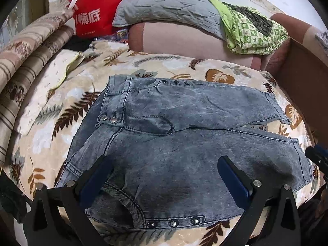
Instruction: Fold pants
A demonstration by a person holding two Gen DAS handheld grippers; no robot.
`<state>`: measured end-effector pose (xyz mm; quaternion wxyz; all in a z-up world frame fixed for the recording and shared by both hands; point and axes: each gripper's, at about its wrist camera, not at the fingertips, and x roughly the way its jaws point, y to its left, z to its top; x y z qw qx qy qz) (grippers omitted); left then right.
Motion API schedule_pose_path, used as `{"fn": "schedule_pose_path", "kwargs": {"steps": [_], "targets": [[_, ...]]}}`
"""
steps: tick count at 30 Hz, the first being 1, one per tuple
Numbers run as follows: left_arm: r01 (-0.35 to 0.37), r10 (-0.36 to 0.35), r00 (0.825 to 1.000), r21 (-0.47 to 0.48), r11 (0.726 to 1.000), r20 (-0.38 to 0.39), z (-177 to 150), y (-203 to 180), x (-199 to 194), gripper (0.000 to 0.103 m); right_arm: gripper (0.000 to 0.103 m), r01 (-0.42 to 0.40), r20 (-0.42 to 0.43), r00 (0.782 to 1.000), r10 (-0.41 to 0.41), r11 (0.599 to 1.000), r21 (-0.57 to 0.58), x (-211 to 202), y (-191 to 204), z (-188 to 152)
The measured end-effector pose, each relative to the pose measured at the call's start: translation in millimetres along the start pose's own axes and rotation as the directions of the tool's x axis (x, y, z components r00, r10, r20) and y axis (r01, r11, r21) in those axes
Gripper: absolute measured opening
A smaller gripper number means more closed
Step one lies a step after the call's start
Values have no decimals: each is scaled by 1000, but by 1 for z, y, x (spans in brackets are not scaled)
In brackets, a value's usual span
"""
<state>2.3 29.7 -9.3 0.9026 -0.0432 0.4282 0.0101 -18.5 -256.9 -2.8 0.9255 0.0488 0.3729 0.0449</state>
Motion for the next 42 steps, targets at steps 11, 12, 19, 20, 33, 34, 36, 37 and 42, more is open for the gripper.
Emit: {"fn": "schedule_pose_path", "kwargs": {"steps": [11,12,19,20,33,34,36,37,42], "targets": [[-173,114,979,-395,902,-170,-56,141,24,103,103,-112,-196,952,235,864,492,-3,-102,-92],[-183,117,977,-408,895,-180,-59,146,26,103,103,-93,-184,957,223,840,534,-7,-117,-96],[-168,84,976,-452,876,-199,-64,152,42,103,103,-119,-42,970,241,614,781,-4,-194,-107],[-166,80,976,-456,875,-202,-65,152,44,103,103,-120,-32,970,242,588,800,-2,-199,-108],[-165,90,980,-478,863,-176,-61,159,35,20,21,-24,-84,986,143,621,783,11,-219,-96],[-156,79,981,-485,861,-175,-59,161,33,17,20,-11,-98,987,126,665,746,9,-216,-88],[-153,82,983,-472,868,-167,-55,161,29,12,20,18,-103,992,68,751,660,-3,-206,-70],[-160,98,983,-462,872,-155,-54,158,25,12,19,28,-89,995,34,790,613,-13,-200,-58],[-194,179,981,-389,901,-75,-55,135,-2,11,20,122,-57,993,-107,892,436,-43,-181,-34]]}}
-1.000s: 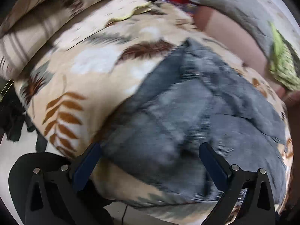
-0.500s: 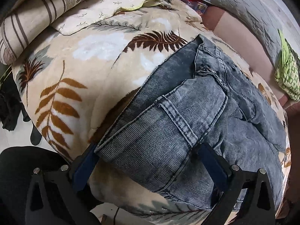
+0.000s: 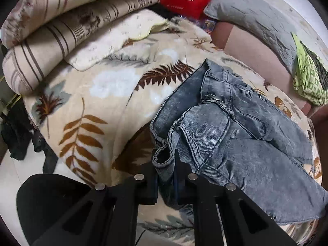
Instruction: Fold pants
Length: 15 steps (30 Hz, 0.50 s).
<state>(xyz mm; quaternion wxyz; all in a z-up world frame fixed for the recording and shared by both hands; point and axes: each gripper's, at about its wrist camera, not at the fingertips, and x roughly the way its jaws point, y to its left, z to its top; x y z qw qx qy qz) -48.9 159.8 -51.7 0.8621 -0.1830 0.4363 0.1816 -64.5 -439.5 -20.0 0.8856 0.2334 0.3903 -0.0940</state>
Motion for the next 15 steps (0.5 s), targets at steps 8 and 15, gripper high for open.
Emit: {"fn": "schedule_pose_path", "kwargs": {"steps": [8,15], "targets": [[-86,87,995,11,996,-54,-8,17,5,52,79,107,-103,989,-102,993,42,32,-38,-16],[7,-38,987,193,981,156,19,-39,-37,76,79,-57,-15,998,57,998,-2,15,-14,32]]}}
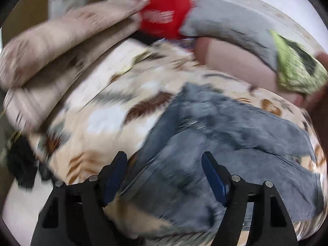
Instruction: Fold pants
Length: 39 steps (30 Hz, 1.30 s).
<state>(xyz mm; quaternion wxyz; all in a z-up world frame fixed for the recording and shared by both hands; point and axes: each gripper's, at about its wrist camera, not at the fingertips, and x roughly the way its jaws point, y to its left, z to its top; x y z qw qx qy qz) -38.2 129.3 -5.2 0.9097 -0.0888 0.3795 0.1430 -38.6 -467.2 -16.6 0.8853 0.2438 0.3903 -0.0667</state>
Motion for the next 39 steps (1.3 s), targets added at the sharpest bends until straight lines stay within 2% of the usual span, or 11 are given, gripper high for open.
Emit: {"fn": "schedule_pose_path", "kwargs": {"steps": [3,8,10,13,17,20,22,26,30,34,39], "targets": [[35,-32,999,95,995,-34,5,-29,23,76,79,-11,-57,998,5,995,-100,38,23,24],[9,30,977,181,983,-211,-24,-45,82,76,74,137,-161,971,-179,961,-240,114,35,37],[16,13,986,172,985,-166,-34,-39,85,83,29,109,-245,954,-174,960,-256,137,33,33],[23,9,984,179,984,-176,-33,-37,85,85,21,145,-217,948,-232,924,-353,137,46,27],[19,12,986,182,983,-167,-36,-37,87,86,22,220,-141,947,-289,901,-373,131,53,28],[21,14,983,185,983,-183,-32,-38,85,86,35,259,-130,934,-333,882,-394,148,51,15],[22,8,987,178,984,-163,-22,-36,84,86,75,250,-118,944,-307,904,-347,135,47,17],[35,-25,995,102,994,-94,13,-21,76,86,77,159,-76,981,-177,966,-202,107,29,37],[74,-77,988,-28,997,-134,53,-4,110,86,77,39,-99,994,-46,997,-66,119,23,65],[84,-117,966,-150,985,-229,74,7,158,85,76,58,-149,987,-66,997,-55,161,26,88],[119,-153,947,-134,984,-283,81,-12,186,85,76,77,-177,980,-91,994,-83,185,29,104]]}}
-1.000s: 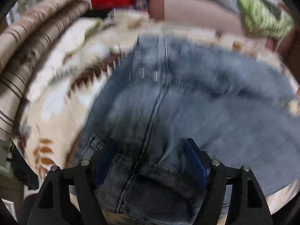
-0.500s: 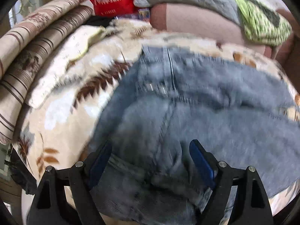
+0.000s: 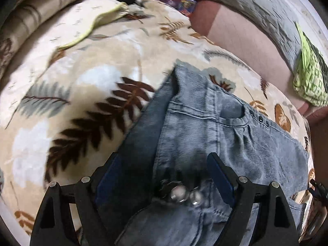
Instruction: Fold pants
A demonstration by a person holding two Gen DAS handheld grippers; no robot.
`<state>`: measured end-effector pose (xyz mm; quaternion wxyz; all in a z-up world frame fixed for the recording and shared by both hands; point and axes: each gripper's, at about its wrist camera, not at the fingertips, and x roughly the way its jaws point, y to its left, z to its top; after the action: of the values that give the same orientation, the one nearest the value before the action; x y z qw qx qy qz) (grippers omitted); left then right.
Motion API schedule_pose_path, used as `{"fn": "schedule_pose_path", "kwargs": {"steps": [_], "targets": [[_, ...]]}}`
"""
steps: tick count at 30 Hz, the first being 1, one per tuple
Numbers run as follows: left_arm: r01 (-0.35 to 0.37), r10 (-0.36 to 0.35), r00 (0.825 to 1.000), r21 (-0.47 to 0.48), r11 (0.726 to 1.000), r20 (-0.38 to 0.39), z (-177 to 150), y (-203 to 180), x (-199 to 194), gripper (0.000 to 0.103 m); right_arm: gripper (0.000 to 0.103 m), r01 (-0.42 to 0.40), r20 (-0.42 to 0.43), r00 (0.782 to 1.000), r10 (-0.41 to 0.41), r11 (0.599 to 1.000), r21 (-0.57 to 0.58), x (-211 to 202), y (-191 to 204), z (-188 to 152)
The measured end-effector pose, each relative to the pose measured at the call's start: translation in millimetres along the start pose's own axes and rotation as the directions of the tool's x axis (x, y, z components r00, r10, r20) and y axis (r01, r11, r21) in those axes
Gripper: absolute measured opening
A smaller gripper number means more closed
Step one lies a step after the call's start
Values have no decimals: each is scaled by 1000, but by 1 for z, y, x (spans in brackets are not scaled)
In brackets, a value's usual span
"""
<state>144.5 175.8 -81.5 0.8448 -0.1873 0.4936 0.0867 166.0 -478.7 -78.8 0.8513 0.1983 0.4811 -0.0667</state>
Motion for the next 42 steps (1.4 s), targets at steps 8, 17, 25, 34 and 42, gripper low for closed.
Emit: {"fn": "schedule_pose_path", "kwargs": {"steps": [8,17,25,34,42], "targets": [[-75,82,995,107,991,-60,7,-22,17,17,13,108,-74,990,-120,983,-148,18,28,1],[-146,147,989,93,985,-3,15,-22,6,25,12,211,-12,975,-221,945,-249,-20,38,-19],[-98,98,995,36,994,22,29,-1,-12,67,73,124,-5,992,-126,982,-143,-21,12,-21],[-15,14,1000,17,1000,28,81,-8,12,68,73,-25,13,1000,26,997,-80,7,33,37],[30,-30,1000,-18,999,2,112,-22,42,67,73,10,-23,1000,-13,993,-117,33,42,47]]}}
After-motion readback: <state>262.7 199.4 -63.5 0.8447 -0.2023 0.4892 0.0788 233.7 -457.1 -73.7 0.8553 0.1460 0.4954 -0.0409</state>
